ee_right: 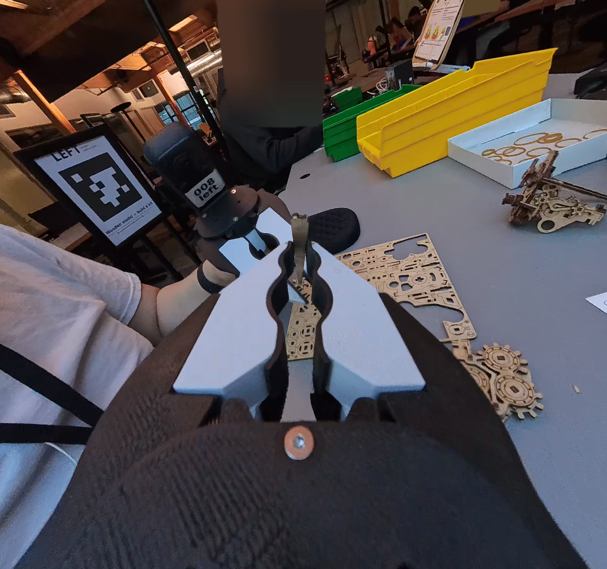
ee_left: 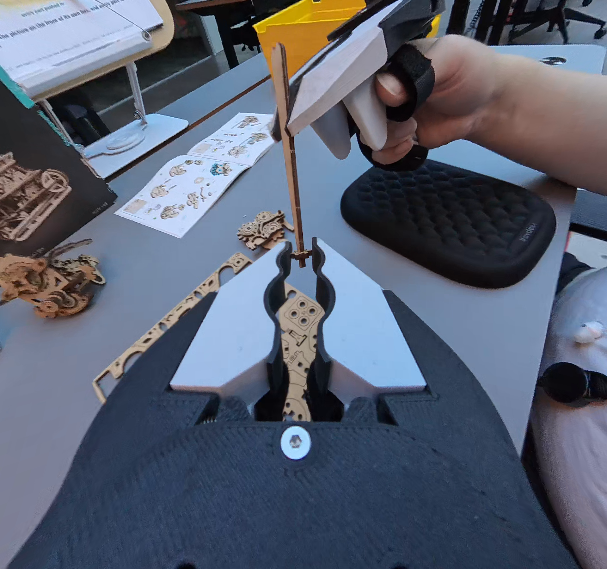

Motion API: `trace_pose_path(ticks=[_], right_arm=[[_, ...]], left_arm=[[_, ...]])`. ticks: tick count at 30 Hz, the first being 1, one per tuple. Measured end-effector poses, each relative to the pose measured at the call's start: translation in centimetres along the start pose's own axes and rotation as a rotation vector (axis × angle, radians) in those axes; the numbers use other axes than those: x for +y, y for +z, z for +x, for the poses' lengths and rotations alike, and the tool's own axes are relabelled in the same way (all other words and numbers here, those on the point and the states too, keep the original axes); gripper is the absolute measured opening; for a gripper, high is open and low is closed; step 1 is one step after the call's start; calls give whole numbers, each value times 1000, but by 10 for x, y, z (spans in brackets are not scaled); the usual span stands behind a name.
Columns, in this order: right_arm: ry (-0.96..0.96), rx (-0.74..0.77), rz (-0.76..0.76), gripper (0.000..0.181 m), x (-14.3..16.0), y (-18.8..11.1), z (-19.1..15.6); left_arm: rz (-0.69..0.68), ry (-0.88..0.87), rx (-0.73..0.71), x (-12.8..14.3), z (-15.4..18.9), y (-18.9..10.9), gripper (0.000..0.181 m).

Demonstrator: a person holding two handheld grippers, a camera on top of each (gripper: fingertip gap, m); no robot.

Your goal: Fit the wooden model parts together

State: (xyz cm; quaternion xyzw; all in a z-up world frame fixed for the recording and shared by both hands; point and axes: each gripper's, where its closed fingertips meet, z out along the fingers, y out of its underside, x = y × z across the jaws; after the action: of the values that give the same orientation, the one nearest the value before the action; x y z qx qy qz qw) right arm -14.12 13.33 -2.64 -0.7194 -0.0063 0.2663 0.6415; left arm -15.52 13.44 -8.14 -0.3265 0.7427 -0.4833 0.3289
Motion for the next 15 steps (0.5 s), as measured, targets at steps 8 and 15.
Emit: trace_pose_path(ticks=[8,15], right_arm=[[226,18,58,4,16,-39,18],[255,8,105,3,16,-62,17]], left_arm=[[48,-326,212,-5,19,25,10],[41,-340,278,-14,31,39,9]])
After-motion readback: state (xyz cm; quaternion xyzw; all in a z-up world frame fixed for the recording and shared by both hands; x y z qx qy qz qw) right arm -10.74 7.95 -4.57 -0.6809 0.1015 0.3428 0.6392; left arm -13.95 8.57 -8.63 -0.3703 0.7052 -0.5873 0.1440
